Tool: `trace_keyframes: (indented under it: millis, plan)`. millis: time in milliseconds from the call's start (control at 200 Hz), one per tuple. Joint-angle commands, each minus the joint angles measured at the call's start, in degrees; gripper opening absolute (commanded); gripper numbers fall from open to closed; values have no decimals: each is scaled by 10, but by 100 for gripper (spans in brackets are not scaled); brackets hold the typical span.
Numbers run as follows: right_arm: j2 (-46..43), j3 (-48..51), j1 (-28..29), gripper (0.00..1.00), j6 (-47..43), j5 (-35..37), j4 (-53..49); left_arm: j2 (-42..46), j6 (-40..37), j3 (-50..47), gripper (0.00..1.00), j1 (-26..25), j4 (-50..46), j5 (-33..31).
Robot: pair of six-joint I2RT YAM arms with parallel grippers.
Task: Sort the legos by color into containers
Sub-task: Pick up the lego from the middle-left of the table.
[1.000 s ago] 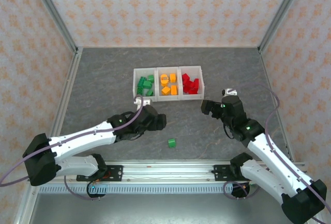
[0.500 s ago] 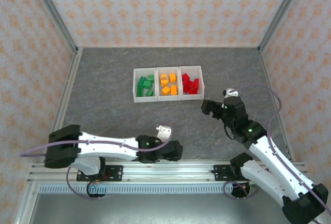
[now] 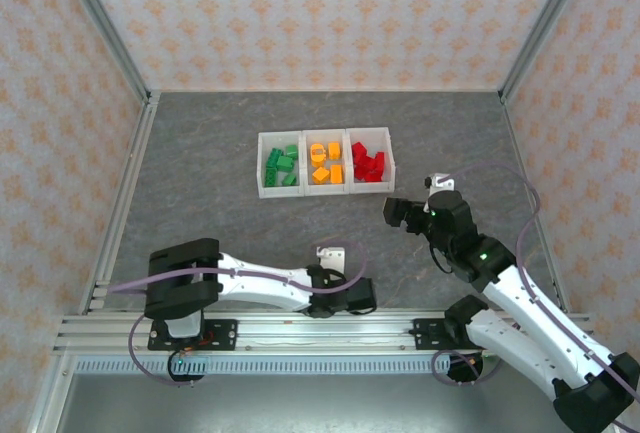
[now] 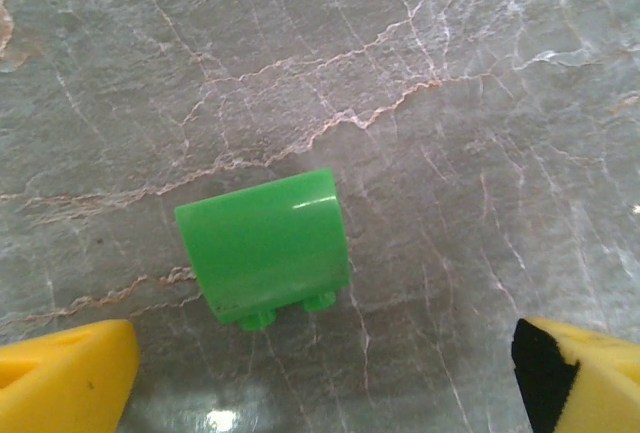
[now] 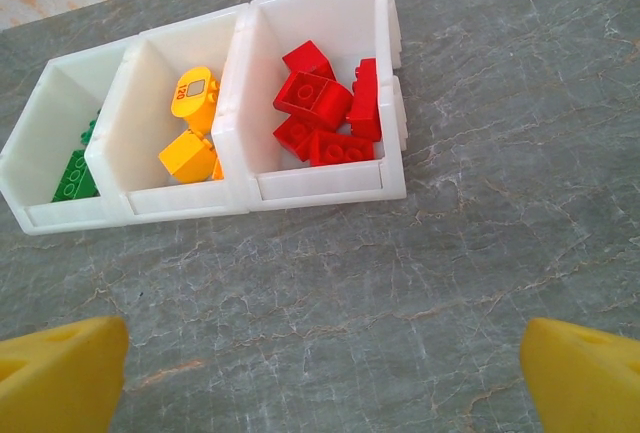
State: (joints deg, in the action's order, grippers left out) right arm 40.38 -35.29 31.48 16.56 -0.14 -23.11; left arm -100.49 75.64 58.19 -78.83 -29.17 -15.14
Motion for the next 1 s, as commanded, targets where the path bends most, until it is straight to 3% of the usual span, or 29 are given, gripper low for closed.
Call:
trace_keyframes:
  millis: [0, 491, 996]
  plan:
    - [-8, 5, 4, 100, 8, 23, 8, -21, 21, 23, 92, 2, -28, -23]
    - [3, 4, 4, 100, 10, 30, 4, -33, -35, 15, 69, 51, -5, -2]
    - [25, 1, 4, 100, 16, 54, -4, -12, -105, 7, 32, 99, 10, 2]
